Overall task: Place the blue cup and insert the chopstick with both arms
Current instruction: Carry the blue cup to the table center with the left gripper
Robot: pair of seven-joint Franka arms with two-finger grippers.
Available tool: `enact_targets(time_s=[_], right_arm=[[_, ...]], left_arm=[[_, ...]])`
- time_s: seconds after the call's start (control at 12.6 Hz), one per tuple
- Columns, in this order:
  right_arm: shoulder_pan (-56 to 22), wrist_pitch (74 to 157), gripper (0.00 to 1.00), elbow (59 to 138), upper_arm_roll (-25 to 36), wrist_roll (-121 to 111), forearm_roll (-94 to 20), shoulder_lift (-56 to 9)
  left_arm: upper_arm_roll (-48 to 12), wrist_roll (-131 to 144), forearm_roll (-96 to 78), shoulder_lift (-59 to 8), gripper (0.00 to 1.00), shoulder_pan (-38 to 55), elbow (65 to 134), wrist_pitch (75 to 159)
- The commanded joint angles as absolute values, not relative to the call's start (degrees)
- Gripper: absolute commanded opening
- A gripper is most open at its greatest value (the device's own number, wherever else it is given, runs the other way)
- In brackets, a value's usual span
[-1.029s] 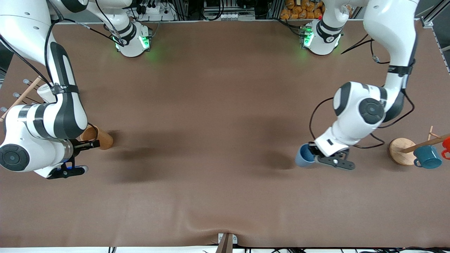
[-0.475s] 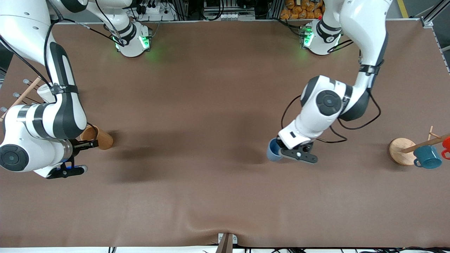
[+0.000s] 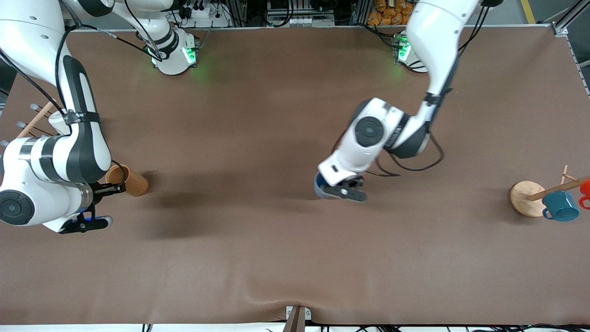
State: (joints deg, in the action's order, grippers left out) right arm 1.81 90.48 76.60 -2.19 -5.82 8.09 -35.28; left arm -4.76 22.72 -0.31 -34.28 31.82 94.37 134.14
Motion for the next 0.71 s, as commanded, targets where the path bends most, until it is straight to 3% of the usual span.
enact_targets(time_s=[0.0,0.63], right_arm=[[2.4,89.6,0.00,75.8,-2.6,-6.1,8.0,-35.3],[3.3,89.5,0.00,75.3,-2.6,-7.3,8.1,-34.9]], left_arm=[[-4.0,27.8,-0.4,-34.8,0.00,35.6,92.3,129.5],[-4.0,38.8,-0.4,-37.2,0.00,41.7,92.1,128.7]])
